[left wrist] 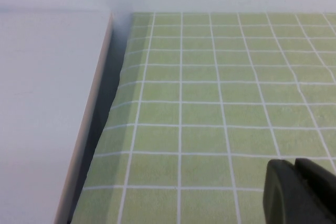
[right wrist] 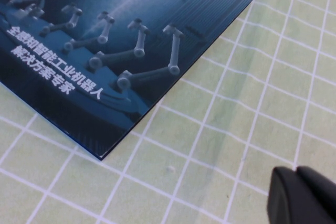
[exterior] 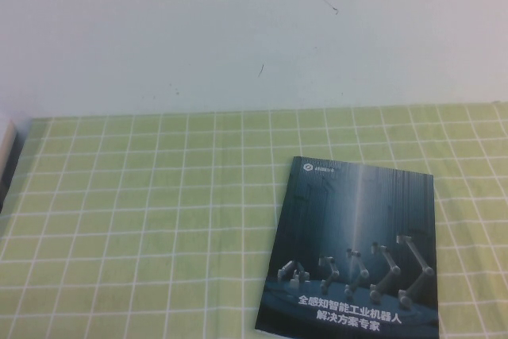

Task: Close book
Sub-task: 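Close the open booklet and leave it lying on the table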

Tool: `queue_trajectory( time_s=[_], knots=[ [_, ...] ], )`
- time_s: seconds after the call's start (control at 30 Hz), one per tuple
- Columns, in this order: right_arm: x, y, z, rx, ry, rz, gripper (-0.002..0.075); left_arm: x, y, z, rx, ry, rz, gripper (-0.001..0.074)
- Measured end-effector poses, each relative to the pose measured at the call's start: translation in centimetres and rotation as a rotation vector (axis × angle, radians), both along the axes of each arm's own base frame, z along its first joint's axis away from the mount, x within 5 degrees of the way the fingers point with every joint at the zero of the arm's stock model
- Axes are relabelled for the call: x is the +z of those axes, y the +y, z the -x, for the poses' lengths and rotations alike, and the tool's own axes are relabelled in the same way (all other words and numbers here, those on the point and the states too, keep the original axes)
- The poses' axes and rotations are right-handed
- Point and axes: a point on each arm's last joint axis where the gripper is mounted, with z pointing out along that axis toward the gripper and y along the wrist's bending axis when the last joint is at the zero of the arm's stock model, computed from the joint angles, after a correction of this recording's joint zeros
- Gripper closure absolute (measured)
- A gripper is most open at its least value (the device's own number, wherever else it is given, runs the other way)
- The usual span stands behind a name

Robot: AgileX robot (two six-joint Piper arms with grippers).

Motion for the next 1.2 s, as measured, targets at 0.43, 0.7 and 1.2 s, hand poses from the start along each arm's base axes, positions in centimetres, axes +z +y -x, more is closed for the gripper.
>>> queue_trajectory(
  time_s=[0.43, 0.7, 1.2],
  knots=[
    [0.0, 0.0, 0.0, 0.0, 0.0, 0.0, 0.0729, -0.03, -0.67, 0.03, -0.095, 0.002, -0.063, 0.0738],
    [0.0, 0.0, 0.0, 0.0, 0.0, 0.0, 0.0729, -0.01, -0.92, 0.04, -0.13, -0.002, -0.088, 0.0738],
    [0.0, 0.0, 0.0, 0.0, 0.0, 0.0, 0.0729, -0.01, -0.92, 0.04, -0.11, 0.0, -0.017, 0.0738]
  ],
)
